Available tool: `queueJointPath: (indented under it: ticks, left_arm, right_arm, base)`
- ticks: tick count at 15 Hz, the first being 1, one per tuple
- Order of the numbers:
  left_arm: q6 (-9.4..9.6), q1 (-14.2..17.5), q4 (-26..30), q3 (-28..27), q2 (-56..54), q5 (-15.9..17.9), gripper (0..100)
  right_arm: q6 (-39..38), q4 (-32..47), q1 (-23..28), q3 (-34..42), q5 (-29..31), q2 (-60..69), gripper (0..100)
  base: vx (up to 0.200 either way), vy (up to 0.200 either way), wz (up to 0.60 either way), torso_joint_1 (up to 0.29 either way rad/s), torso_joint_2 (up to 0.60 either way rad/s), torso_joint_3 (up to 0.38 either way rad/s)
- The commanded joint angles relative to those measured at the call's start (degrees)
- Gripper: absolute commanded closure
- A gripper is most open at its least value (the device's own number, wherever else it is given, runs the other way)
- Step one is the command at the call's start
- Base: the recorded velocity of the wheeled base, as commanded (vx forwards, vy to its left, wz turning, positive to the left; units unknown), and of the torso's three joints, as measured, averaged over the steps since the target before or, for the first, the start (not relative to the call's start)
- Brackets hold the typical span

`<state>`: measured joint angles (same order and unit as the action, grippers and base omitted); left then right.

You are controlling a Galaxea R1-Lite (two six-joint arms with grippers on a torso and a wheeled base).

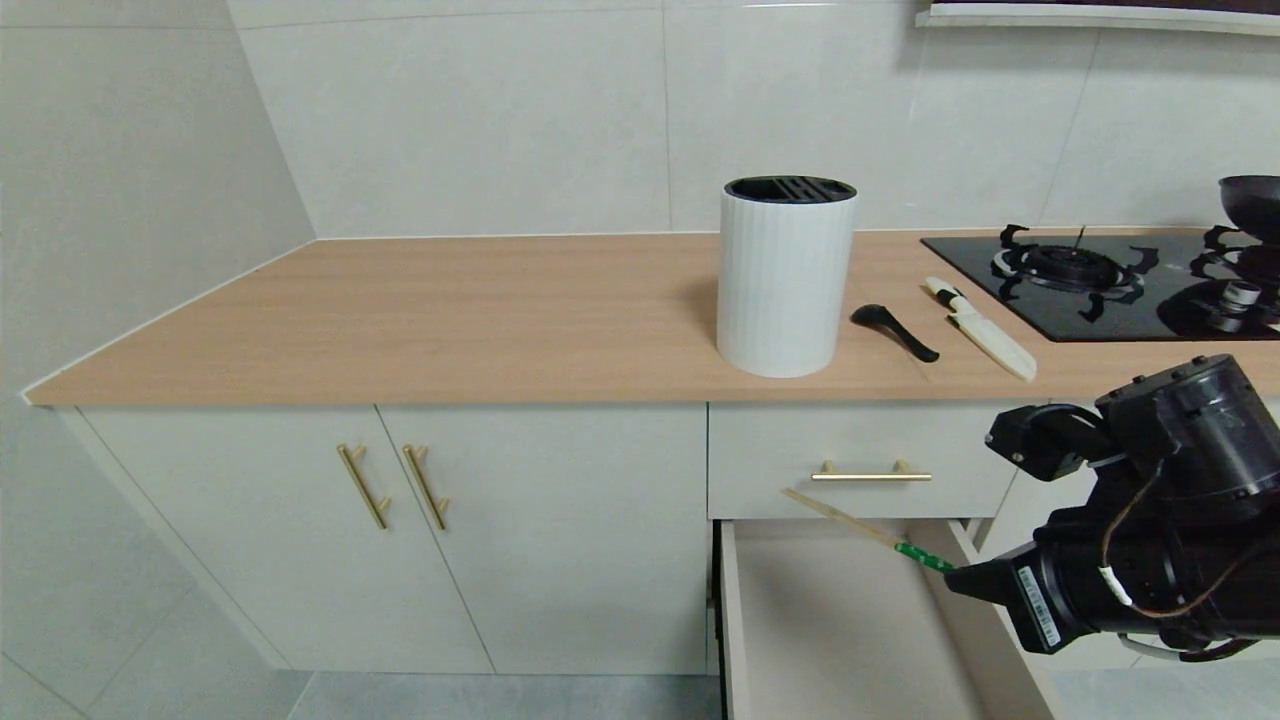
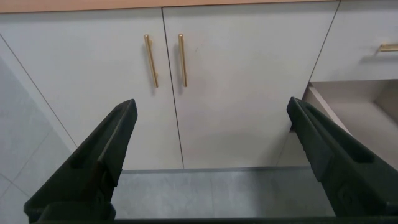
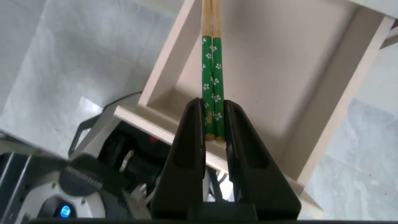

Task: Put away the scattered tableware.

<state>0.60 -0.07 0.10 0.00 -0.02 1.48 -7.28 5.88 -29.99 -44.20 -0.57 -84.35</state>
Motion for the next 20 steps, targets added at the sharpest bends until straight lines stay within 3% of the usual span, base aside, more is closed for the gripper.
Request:
queueJointPath:
  ticks: [1, 14, 20]
  left_arm:
    - [0.02, -0.01, -0.01, 0.0, 0.02, 0.02, 0]
    - [0.02, -0.01, -0.01, 0.0, 0.02, 0.02, 0]
    - [0.02, -0.01, -0.01, 0.0, 0.02, 0.02, 0]
  right_arm:
    - [-0.02, -0.6, 0.02, 0.52, -0.04, -2.58, 100]
    - [-0.02, -1.39, 0.11, 1.05, 0.22, -5.57, 100]
    - [-0.02, -1.39, 0.11, 0.87, 0.22, -6.09, 100]
  base:
    - [0.0, 0.0, 0.0, -0.105, 0.3, 0.193]
    - [0.0, 0.0, 0.0, -0.15, 0.45, 0.295]
    - [0.0, 0.0, 0.0, -0.021, 0.1, 0.069]
